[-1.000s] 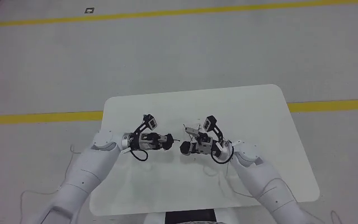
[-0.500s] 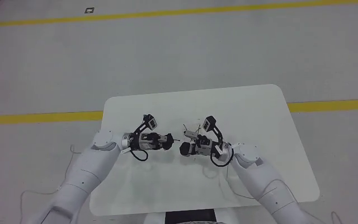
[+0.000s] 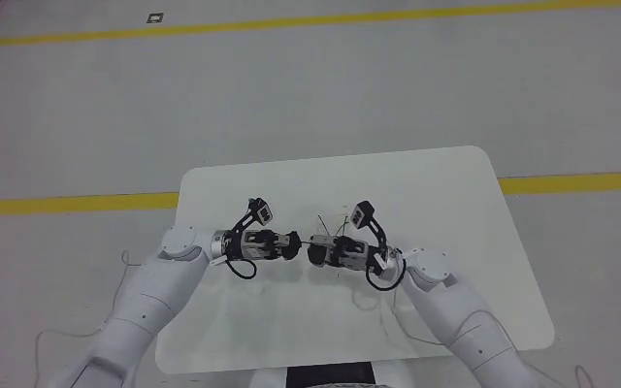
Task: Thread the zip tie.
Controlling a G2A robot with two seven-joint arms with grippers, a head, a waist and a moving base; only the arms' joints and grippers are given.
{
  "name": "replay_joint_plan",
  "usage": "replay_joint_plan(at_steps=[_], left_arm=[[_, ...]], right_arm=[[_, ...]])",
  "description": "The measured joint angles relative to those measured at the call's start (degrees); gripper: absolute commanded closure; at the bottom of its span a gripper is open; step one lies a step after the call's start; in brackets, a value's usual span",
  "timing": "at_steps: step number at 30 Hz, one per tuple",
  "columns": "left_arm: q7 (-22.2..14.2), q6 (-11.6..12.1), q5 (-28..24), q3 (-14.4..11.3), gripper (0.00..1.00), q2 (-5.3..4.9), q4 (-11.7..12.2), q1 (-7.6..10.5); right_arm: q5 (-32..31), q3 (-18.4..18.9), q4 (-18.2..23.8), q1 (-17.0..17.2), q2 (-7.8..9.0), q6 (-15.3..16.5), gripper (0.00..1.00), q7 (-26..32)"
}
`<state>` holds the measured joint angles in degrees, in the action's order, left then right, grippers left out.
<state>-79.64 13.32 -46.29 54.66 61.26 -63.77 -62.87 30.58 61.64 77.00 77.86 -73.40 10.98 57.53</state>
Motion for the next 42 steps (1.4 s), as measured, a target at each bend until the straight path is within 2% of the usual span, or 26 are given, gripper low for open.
replay_joint_plan(at_steps=[9,16,23,26,38,39,40,41,42], left_arm=[[0.0,0.0,0.0,0.0,1.0,0.0,0.0,0.0],[0.0,0.0,0.0,0.0,1.0,0.0,0.0,0.0],[0.0,0.0,0.0,0.0,1.0,0.0,0.0,0.0],[0.0,0.0,0.0,0.0,1.0,0.0,0.0,0.0],[0.0,0.0,0.0,0.0,1.0,0.0,0.0,0.0],[0.0,0.0,0.0,0.0,0.92,0.0,0.0,0.0],[0.0,0.0,0.0,0.0,0.69,0.0,0.0,0.0],[0.0,0.0,0.0,0.0,0.55,0.0,0.0,0.0],[0.0,0.0,0.0,0.0,0.51,0.0,0.0,0.0]], right_arm=[[0.63,-0.85,-0.84,-0.71,-0.03,0.6,0.81,-0.19],[1.03,-0.75,-0.77,-0.6,0.13,1.24,0.9,-0.61],[1.15,-0.83,-0.61,-0.68,0.26,1.24,0.94,-1.15],[1.27,-0.97,-0.69,-0.83,0.28,1.06,1.0,-1.3],[0.79,-1.26,-0.51,-0.97,0.48,1.34,1.0,-1.93],[0.64,-1.26,-0.46,-0.96,0.5,1.41,1.0,-2.02],[0.44,-1.26,-0.42,-0.94,0.53,1.49,1.0,-2.14],[0.12,-1.26,-0.36,-0.9,0.57,1.56,1.0,-2.32],[-0.1,-1.26,-0.3,-0.86,0.61,1.6,1.0,-2.43]])
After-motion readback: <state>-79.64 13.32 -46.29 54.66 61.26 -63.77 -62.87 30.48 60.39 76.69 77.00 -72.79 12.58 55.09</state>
